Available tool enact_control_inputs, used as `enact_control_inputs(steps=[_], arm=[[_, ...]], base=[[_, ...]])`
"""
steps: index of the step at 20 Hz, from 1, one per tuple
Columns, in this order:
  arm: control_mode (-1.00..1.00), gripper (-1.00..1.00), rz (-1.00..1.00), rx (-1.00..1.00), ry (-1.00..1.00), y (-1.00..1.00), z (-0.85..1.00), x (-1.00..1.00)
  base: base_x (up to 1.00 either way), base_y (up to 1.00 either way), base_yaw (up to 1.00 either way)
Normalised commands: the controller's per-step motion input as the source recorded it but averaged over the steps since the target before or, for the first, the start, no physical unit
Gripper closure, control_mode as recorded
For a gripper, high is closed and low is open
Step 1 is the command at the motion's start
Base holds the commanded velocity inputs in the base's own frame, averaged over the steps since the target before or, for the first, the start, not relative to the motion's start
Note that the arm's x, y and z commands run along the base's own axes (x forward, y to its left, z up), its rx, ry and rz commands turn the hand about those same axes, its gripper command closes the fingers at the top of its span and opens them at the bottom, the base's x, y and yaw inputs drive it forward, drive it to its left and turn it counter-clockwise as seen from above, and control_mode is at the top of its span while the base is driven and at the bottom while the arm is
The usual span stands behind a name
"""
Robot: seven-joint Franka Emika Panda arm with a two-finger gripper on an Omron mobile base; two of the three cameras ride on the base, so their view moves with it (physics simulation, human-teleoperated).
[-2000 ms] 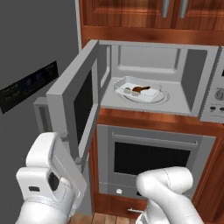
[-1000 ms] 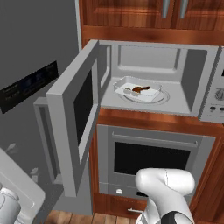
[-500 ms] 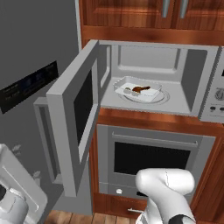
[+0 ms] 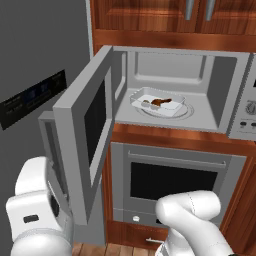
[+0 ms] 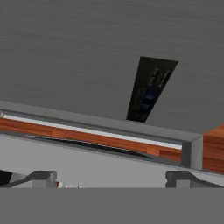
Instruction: Place the tupperware containing the chicken drumstick and garlic meal in the microwave. Close the microwave door and press the start button to reheat the meal.
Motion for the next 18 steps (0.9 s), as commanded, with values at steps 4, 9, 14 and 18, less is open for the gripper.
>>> enact_control_inputs(steps=[4,9,14,18], arm=[[-1.0,-1.0,0.24,0.09,0.05,-0.32,0.0,0.11],[-1.0,-1.0,0.14,0.02,0.04,-0.07,0.0,0.23],[-1.0,-1.0,0.0,-0.01,0.0,0.2,0.0,0.17],[-1.0,-1.0,0.0,-0.07,0.0,0.62,0.0,0.02]], base=[[0.0,0.0,0.0],[0.0,0.0,0.0],[0.0,0.0,0.0],[0.0,0.0,0.0]])
